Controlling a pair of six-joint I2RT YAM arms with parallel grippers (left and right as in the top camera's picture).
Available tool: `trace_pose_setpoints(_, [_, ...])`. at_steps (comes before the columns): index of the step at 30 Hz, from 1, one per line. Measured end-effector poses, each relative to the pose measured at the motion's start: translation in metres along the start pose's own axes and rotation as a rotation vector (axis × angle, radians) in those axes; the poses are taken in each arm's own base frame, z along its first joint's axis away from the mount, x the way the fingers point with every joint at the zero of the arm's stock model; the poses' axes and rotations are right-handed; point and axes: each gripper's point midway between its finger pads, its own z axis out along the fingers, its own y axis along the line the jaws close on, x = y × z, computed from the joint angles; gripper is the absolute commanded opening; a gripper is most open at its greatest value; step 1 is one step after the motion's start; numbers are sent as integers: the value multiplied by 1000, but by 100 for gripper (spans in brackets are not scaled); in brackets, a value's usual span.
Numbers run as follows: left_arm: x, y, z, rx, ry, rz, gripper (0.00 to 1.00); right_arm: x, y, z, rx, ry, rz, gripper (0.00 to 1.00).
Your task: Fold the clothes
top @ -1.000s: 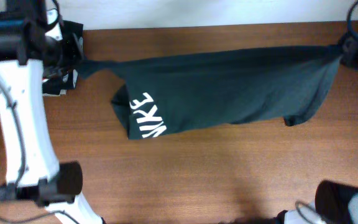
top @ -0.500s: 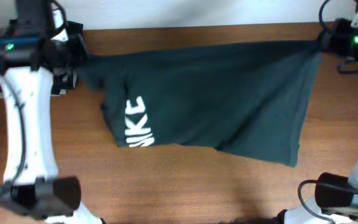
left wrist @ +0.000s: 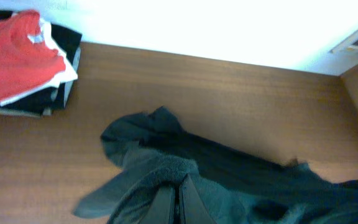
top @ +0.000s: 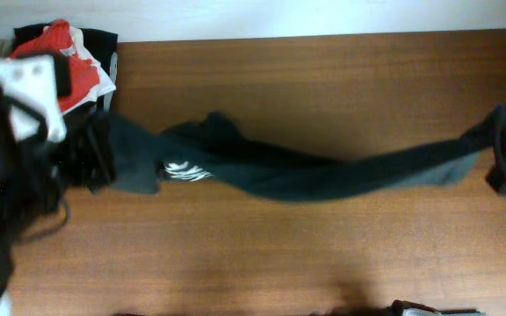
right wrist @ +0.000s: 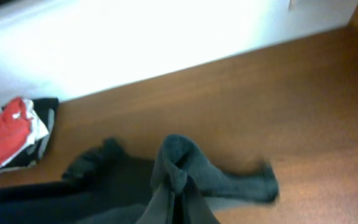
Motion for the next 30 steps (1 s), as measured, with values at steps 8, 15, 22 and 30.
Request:
trace_pose_setpoints(8, [-62, 20, 88, -136, -160, -51, 0, -61, -23, 105, 1, 8, 1, 4])
trace_pose_setpoints(15, [-159, 47, 254, -221, -311, 39, 0, -132, -49, 198, -36, -133, 5, 4])
trace_pose_setpoints(22, [-168, 19, -31, -231, -640, 130, 0, -114, -27, -4, 64, -347, -12, 4])
trace_pose_setpoints(30, [62, 111, 289, -501, 622, -49, 1, 18, -107, 176, 99, 443, 239, 4])
